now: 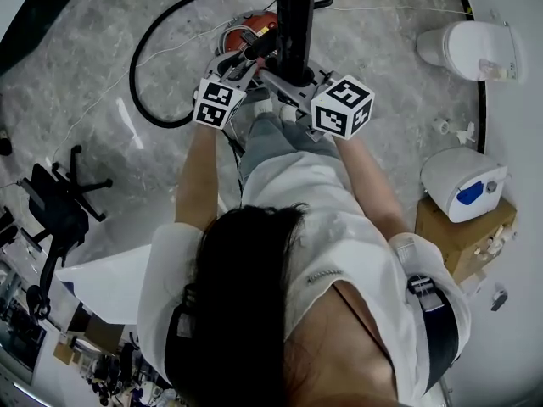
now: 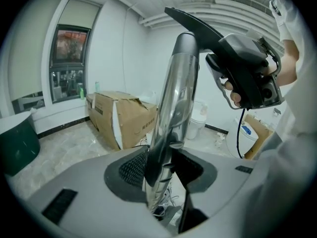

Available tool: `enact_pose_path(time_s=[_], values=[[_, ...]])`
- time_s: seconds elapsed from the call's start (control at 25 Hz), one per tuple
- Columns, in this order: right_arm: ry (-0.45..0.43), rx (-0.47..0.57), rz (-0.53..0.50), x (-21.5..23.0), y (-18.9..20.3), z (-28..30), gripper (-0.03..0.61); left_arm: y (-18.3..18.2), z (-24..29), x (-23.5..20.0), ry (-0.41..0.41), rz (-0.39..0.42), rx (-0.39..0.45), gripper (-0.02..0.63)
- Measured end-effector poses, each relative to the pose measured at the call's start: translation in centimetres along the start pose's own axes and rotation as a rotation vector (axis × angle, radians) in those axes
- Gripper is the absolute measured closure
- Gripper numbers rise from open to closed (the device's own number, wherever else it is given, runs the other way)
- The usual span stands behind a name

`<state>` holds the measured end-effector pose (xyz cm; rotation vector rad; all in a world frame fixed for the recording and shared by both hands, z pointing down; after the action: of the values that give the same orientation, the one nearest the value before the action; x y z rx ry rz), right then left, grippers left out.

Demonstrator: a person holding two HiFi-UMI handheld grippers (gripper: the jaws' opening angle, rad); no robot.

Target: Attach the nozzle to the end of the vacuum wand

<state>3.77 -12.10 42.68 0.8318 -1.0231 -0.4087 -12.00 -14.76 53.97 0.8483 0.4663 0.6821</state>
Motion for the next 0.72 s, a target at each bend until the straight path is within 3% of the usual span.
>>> enact_pose_path(time_s=[0.48,0.72], values=[[-0.062,-0.024,0.007,-1.8,1.6,-1.2,0.486,0.2,-1.1,2.5,0.029,0.028,-0.037,0.454],[-0.088,-0.037,0.017,-2.2,1.7,-1.4,0.486,-0.1,-1.1,2.8,0.023,0.000,-0.033,0.453]])
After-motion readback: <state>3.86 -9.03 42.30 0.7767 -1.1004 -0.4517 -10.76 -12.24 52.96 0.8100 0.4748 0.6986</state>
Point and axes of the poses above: the fingertips, and each gripper's own axes: z forward along the fingers, x to its right, y out of its underside, the point moved 9 cm from there along -z, backward along the fingers, and after that the axes turned 4 degrees about -y, right-handed, at the moved point
